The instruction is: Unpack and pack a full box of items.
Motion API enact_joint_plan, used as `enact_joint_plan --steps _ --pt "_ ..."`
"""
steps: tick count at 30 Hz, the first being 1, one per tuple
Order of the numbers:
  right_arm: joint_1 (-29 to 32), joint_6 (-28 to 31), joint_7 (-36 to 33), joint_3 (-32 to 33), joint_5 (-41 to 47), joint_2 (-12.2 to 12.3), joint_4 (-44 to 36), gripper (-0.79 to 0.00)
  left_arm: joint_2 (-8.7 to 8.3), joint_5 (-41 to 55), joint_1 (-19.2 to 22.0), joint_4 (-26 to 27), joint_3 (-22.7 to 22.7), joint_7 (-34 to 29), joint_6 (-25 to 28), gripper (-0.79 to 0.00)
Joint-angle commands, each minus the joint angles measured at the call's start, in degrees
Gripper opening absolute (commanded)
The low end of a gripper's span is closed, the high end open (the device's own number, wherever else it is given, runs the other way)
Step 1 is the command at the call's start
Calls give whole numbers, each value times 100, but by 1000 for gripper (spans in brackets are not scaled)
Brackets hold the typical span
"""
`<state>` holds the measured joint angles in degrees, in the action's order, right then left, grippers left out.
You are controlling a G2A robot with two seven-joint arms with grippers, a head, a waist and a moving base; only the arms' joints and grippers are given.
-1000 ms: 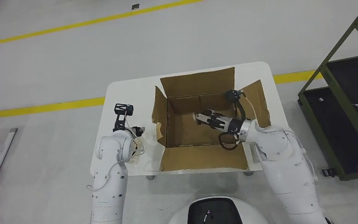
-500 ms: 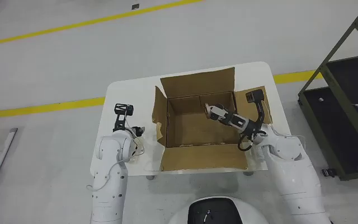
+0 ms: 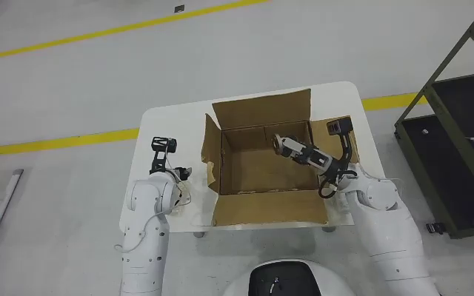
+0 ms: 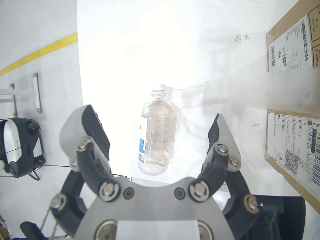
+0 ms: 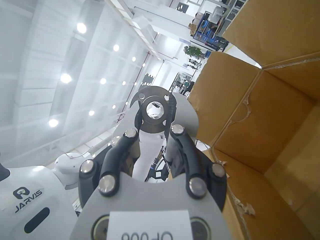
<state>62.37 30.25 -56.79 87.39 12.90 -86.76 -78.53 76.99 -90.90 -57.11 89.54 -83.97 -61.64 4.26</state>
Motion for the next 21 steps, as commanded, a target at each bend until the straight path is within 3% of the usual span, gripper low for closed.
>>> enact_joint_plan --steps 1,13,17,21 --pt "0 0 0 0 0 0 0 -785 0 0 0 0 0 0 0 0" --pt "356 -6 223 304 1826 84 -552 -785 0 0 0 0 0 0 0 0" --pt "527 5 445 678 1662 168 -890 -785 0 0 0 0 0 0 0 0" --pt "801 -52 920 1144 822 268 -1406 -785 0 0 0 0 0 0 0 0"
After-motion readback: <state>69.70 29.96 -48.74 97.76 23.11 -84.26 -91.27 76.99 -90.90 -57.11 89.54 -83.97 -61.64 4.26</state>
